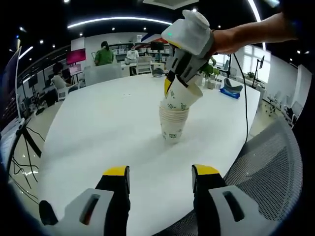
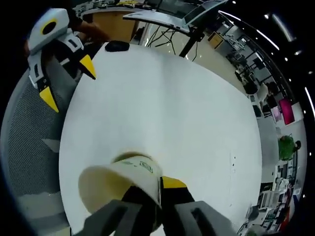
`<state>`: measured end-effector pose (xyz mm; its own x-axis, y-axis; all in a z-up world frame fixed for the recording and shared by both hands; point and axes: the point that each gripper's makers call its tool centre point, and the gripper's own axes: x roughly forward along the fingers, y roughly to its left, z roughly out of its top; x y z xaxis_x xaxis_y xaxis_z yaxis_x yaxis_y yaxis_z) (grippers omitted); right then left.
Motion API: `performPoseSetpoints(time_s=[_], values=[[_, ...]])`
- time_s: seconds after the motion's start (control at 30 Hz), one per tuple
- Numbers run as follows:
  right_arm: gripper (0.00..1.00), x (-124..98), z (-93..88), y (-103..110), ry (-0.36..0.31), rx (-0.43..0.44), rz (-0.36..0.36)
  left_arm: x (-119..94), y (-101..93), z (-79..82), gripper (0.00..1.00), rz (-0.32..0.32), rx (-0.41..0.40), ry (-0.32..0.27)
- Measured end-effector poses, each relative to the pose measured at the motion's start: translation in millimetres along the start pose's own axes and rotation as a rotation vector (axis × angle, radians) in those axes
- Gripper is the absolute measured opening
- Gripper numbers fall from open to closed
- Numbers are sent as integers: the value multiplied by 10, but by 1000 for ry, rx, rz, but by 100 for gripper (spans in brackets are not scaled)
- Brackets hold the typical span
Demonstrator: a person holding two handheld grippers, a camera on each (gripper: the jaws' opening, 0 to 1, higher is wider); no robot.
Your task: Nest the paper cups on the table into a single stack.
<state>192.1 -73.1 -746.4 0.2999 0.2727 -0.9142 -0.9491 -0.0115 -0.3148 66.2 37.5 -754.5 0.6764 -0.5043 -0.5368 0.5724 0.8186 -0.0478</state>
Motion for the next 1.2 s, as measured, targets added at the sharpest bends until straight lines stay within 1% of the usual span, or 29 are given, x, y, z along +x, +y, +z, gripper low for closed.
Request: performPoseSetpoints(time_s=[0.23, 0.5, 0.67, 0.9, 1.07, 1.17, 1.2], values=[[2, 23, 8, -11, -1, 1, 0, -6, -5, 4, 49, -1, 0, 2], [5, -13, 32, -35, -14, 36, -1, -17, -11, 13, 49, 0, -2, 2], [5, -21, 24, -42, -13, 36, -5, -21, -17, 19, 49, -1, -1, 3], [6, -10, 13, -105, -28, 58, -8, -15, -23, 10, 49, -4, 3, 7], [6, -39, 16, -139, -43, 79, -20, -8, -17, 3, 49, -4, 1, 8], [7, -147, 61, -158, -68, 110, -21, -7, -21, 2, 49, -5, 4, 9], [7, -142, 58, -181, -74, 116, -25, -6, -22, 1, 49, -6, 5, 10]])
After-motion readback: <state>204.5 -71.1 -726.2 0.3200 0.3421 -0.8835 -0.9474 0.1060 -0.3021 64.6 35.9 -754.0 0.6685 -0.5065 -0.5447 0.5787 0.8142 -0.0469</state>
